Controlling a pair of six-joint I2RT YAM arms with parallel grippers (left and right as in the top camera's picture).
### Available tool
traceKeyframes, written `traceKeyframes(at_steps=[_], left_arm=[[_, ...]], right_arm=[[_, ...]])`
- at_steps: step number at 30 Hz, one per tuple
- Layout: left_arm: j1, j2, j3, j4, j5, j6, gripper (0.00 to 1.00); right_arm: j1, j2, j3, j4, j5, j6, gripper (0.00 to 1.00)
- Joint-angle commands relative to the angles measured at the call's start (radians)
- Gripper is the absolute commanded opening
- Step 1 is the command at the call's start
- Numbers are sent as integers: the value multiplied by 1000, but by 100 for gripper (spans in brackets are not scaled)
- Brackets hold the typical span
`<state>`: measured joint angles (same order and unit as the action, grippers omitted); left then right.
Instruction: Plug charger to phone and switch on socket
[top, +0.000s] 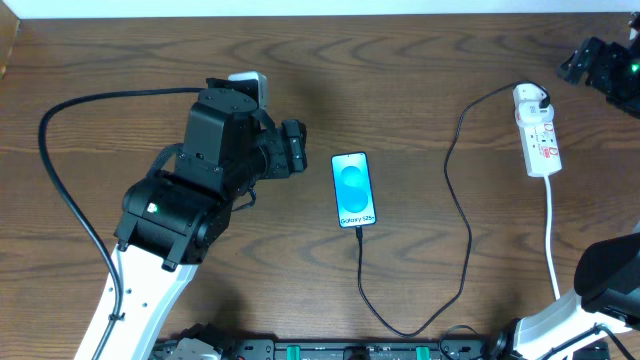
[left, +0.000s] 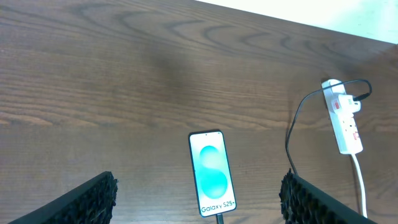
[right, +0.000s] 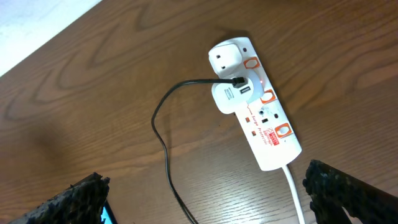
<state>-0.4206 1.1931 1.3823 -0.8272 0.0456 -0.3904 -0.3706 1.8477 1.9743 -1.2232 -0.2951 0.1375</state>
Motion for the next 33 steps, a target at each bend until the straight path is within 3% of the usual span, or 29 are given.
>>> traceKeyframes(at_steps=[1,33], left_arm=[[5,-3,11,0,-13,16,84],[0,-76,-37,-3,-13,16,84]], right_arm=[[4,6,0,-3,2,15,99],[4,6,0,-3,2,15,99]])
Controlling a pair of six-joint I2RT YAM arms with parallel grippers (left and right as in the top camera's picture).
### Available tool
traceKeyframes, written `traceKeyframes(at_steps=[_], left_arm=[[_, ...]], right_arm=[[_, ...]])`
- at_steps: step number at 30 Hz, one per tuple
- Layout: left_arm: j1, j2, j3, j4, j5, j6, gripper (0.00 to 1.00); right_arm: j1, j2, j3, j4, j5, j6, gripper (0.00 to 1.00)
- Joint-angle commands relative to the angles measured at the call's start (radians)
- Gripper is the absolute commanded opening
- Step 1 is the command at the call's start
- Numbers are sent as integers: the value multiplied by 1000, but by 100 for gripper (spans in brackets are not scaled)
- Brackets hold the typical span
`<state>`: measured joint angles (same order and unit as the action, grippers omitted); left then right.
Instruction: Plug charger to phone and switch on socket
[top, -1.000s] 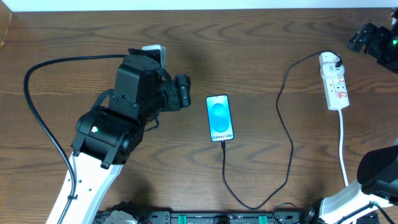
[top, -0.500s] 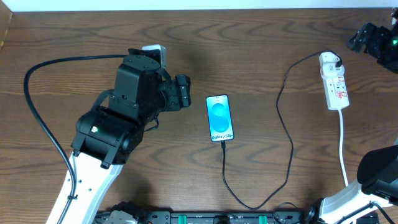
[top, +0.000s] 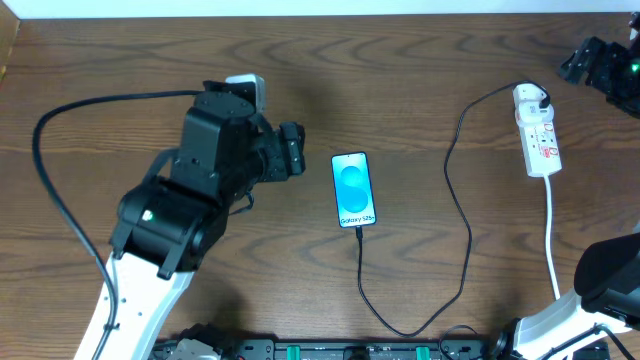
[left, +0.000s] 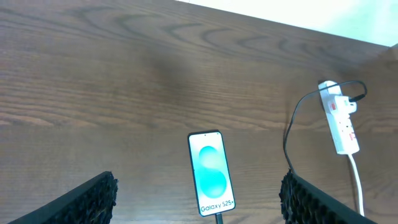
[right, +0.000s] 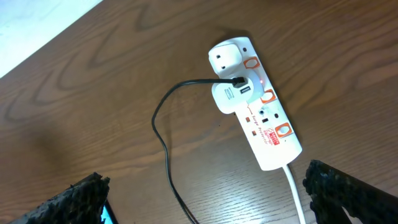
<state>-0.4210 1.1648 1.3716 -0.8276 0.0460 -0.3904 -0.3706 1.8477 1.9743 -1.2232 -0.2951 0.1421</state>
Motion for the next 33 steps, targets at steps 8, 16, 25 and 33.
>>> traceKeyframes(at_steps=[8,16,25,33], left_arm=[[77,-180,-217,40,-13,16,84],[181,-422,-592,481,51,12,84],[217,-692,-978,1065,50,13,84],[280,-873,-1137,1201,50,13,84]], right_arm=[[4,6,0,-3,2,10,99],[4,6,0,-3,2,10,99],[4,6,0,-3,2,10,99],[4,6,0,-3,2,10,99]])
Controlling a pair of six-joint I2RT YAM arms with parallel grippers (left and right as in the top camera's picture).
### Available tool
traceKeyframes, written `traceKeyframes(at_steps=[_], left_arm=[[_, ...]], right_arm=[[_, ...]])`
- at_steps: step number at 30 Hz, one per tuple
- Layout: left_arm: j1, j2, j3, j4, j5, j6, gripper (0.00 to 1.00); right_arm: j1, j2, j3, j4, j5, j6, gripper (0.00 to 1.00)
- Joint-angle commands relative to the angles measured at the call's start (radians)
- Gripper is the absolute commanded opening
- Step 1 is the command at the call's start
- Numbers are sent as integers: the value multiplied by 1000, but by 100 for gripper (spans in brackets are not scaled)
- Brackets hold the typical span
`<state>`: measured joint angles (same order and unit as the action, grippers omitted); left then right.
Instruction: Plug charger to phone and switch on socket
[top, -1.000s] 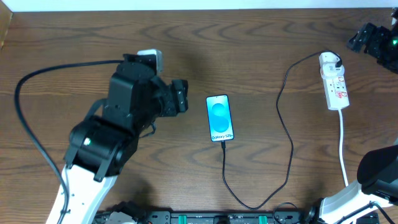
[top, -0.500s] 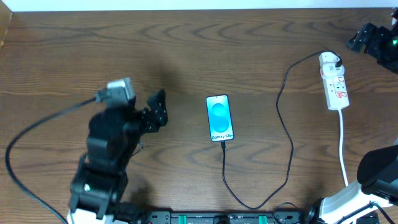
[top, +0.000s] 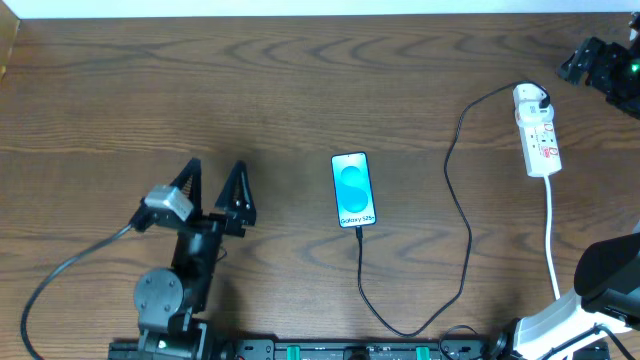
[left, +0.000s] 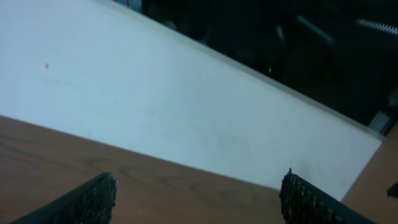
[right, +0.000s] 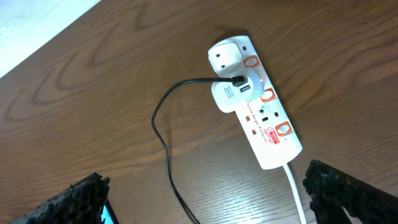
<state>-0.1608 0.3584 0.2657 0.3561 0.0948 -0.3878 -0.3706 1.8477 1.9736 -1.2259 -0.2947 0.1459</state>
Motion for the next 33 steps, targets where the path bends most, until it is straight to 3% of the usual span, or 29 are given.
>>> traceKeyframes(at_steps=[1,18,24,33], left_arm=[[26,-87,-40,17,2,10,84],[132,-358,-238,33,-12,10,84],[132,-357,-262,39,-63,14,84],[133,-357,-262,-243,-229,22,84]], right_arm=[[4,6,1,0,1,6,99],[4,6,1,0,2,6,99],[4,6,1,0,1,6,99],[4,6,1,0,1,6,99]])
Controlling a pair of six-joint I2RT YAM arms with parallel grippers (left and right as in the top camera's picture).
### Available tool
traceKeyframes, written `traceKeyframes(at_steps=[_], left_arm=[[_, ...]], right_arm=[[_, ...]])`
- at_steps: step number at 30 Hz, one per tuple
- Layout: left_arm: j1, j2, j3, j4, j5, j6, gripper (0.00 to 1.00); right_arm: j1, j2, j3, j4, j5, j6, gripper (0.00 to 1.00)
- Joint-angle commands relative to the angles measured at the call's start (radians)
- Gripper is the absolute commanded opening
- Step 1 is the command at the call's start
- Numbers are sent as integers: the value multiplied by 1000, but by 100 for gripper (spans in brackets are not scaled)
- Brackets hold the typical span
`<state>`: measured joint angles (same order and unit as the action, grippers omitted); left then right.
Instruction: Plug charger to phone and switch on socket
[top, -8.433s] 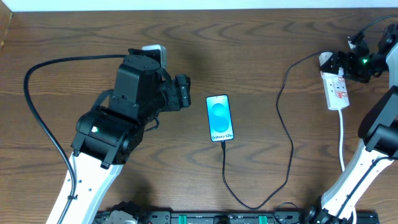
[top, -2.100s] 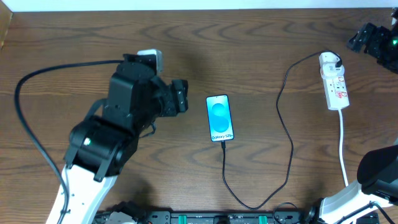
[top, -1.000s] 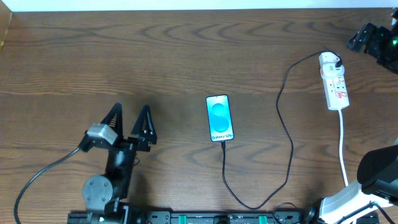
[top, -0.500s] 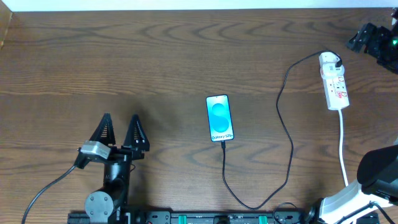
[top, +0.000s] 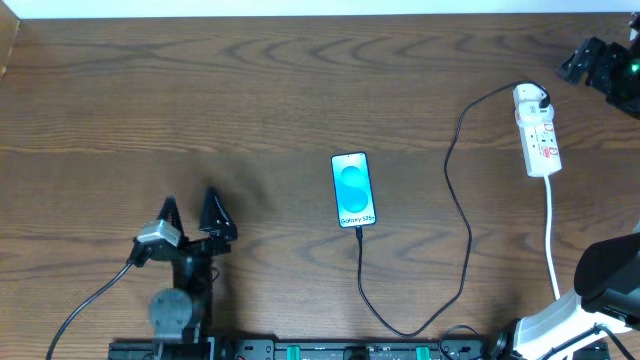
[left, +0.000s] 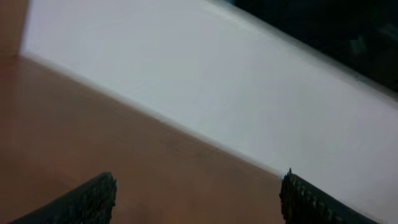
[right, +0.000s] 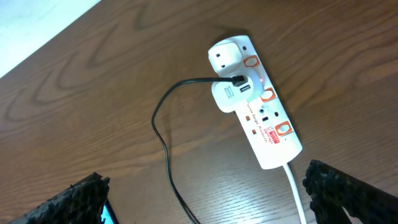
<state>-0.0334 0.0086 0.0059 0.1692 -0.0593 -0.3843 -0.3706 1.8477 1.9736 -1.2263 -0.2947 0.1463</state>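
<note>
The phone (top: 354, 189) lies face up mid-table, its screen lit blue, with the black charger cable (top: 463, 215) plugged into its bottom end. The cable loops right to a white adapter (right: 231, 97) seated in the white power strip (top: 536, 131), also seen in the right wrist view as the strip (right: 264, 122) with a red light on. My left gripper (top: 190, 214) is folded back at the table's front left, open and empty, its camera blurred. My right gripper (top: 590, 62) hovers open at the far right, above the strip.
The wooden table (top: 200, 90) is bordered at the back by a white surface (left: 249, 81). The strip's white lead (top: 552, 240) runs toward the front right edge. A black rail (top: 340, 350) lines the front edge.
My left arm has drawn a little further back and down at the front left; its camera now shows blurred table and white surface. The right arm, phone and strip are unchanged.
At first my left gripper hovered open just left of the plugged-in, lit phone. Then the left arm was folded back at the table's front left, and it is lower still now. The right gripper stayed open over the lit strip throughout.
</note>
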Motion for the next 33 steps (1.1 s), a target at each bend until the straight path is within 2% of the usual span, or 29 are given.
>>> traceKeyframes(at_steps=[1,4,7,13,17,24,33], left_arm=[[5,-7,-2,-110,-88,23,84],[6,-7,-2,-229,-92,116,84],[6,-7,-2,-232,-77,219,84],[30,-7,-2,-237,-39,230,84],[41,-7,-2,-244,47,357,84],[42,-6,-2,-245,48,435,84],[43,-7,-2,-241,48,429,84]], right_arm=[[4,6,1,0,1,6,99],[4,6,1,0,1,6,99],[4,6,1,0,1,6,99],[4,6,1,0,2,6,99],[4,6,1,0,1,6,99],[4,6,1,0,1,6,99],[4,6,1,0,1,6,99]])
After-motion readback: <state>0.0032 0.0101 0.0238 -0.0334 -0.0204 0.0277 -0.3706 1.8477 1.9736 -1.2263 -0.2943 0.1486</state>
